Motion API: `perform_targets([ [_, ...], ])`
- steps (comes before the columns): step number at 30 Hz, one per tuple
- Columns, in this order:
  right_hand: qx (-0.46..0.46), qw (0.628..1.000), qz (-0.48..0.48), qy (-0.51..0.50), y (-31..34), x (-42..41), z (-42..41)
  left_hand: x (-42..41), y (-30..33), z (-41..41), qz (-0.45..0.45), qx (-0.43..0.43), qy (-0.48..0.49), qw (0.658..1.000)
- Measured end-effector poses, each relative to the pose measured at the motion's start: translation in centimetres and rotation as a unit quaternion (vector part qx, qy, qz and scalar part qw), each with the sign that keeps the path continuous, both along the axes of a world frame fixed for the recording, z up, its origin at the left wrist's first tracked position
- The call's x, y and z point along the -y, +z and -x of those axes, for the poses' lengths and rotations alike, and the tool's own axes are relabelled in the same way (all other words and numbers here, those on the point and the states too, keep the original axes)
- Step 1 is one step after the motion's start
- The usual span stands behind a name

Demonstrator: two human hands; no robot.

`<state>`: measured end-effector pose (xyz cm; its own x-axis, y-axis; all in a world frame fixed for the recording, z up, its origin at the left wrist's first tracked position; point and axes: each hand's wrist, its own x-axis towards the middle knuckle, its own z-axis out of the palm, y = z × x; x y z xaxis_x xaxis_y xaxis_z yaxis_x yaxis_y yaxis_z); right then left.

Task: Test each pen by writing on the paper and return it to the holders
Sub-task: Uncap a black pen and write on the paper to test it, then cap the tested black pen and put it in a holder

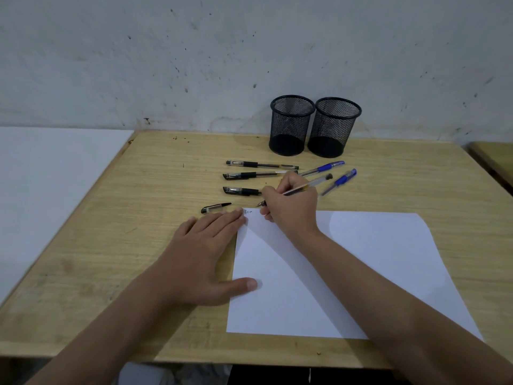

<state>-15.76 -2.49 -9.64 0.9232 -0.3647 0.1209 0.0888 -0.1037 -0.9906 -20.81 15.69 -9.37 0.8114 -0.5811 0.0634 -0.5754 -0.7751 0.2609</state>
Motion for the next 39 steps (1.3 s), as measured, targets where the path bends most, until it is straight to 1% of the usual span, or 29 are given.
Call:
perform_targets([
  [2,0.011,0.999,-0.039,-0.013,0.1,0.1,-0.1,0.1,0.4,-0.4,0.016,0.02,-0.005,1.0],
  [4,0.025,0.998,-0.061,-0.007,0.2,0.1,-0.1,0.4,0.7,-0.9,0.053,0.065,0.012,0.996],
  [6,0.026,0.997,-0.077,0.005,0.3,0.0,-0.1,0.7,0.6,-1.8,0.089,0.108,0.068,0.988],
  [8,0.014,0.996,-0.087,0.017,0.4,0.0,-0.1,0.8,0.4,-3.0,0.1,0.126,0.137,0.977],
  [11,0.005,0.995,-0.091,0.033,1.2,0.0,0.1,0.5,0.0,-4.6,0.104,0.097,0.212,0.967],
  [14,0.008,0.996,-0.078,0.033,1.9,0.1,0.6,0.5,0.1,-5.1,0.128,0.067,0.231,0.962],
  [16,0.02,0.997,-0.069,0.026,2.0,0.2,1.0,0.6,0.5,-4.9,0.174,0.059,0.229,0.956],
  [19,0.039,0.997,-0.057,0.034,2.4,0.4,1.7,1.3,1.6,-4.2,0.294,0.021,0.208,0.933],
  [22,0.053,0.997,-0.053,0.033,3.1,0.6,2.2,2.4,2.5,-3.4,0.353,0.0,0.186,0.917],
  [25,0.068,0.996,-0.039,0.041,3.7,0.9,2.7,3.4,3.5,-2.9,0.386,0.007,0.16,0.908],
  [28,0.083,0.994,-0.037,0.056,4.3,1.0,3.4,4.3,4.2,-2.4,0.401,0.012,0.128,0.907],
  [30,0.092,0.992,-0.053,0.07,4.8,1.2,3.9,4.8,4.7,-2.0,0.411,0.017,0.117,0.904],
  [34,0.124,0.984,-0.09,0.094,5.6,1.5,4.5,5.7,5.8,-1.5,0.459,0.021,0.113,0.881],
  [36,0.138,0.98,-0.104,0.097,5.8,1.7,4.8,5.9,6.1,-1.3,0.468,0.029,0.099,0.878],
  [39,0.106,0.985,-0.096,0.098,6.1,2.0,5.0,6.2,6.2,-1.4,0.466,0.029,0.097,0.879],
])
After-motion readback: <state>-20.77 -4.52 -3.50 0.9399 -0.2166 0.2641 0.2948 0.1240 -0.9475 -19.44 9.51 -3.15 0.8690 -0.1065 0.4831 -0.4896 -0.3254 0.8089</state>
